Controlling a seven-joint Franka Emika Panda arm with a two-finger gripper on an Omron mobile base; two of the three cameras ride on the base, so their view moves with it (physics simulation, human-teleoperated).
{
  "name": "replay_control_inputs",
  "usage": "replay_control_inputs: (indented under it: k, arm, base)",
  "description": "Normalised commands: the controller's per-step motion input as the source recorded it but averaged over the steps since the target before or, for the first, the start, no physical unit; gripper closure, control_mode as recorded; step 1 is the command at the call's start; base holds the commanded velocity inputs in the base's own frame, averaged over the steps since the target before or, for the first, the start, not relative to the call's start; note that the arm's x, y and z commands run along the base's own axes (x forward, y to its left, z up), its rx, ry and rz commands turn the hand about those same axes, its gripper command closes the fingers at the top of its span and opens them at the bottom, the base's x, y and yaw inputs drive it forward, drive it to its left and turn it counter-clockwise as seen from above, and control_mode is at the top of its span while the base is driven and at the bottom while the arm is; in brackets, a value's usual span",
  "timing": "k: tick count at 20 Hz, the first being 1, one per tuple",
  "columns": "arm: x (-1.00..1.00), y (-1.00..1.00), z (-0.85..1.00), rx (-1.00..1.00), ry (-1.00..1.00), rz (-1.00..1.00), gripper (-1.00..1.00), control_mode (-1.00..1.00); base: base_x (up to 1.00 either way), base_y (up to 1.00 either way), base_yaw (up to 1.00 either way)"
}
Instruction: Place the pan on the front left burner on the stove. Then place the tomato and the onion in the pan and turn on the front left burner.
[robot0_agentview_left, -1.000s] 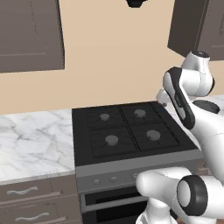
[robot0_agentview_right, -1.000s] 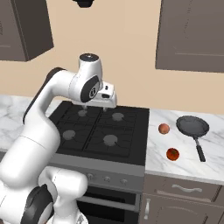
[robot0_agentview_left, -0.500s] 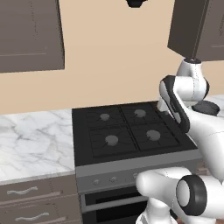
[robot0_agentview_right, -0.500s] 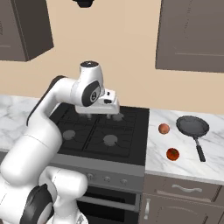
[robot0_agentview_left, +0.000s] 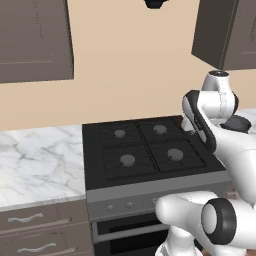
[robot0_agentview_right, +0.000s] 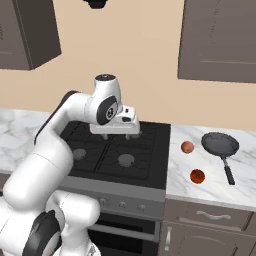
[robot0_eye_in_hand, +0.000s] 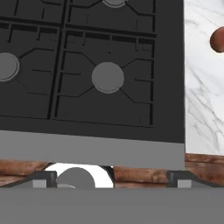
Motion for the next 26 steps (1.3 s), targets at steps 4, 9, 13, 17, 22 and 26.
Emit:
replay_control_inputs:
  k: [4,9,13,17,22,26]
  arm:
    - [0.00,-0.46,0.00,0.00,0.00,0.00,-1.00,-1.00]
    - [0.00,-0.55,0.00,0.00,0.00,0.00,-1.00,-1.00]
    - [0.00,-0.54,-0.02,0.00,0.00,0.00,-1.00,-1.00]
    - [0.00,-0.39,-0.07,0.00,0.00,0.00,-1.00,-1.00]
    - [0.00,-0.37,-0.14,0.01,0.00,0.00,-1.00,-1.00]
    - [0.00,-0.37,-0.23,0.00,0.00,0.00,-1.00,-1.00]
  base:
    - [0.00,0.00,0.00]
    - [0.00,0.00,0.00]
    - [0.00,0.00,0.00]
    - [0.00,0.00,0.00]
    - [0.00,0.00,0.00]
    - [0.00,0.00,0.00]
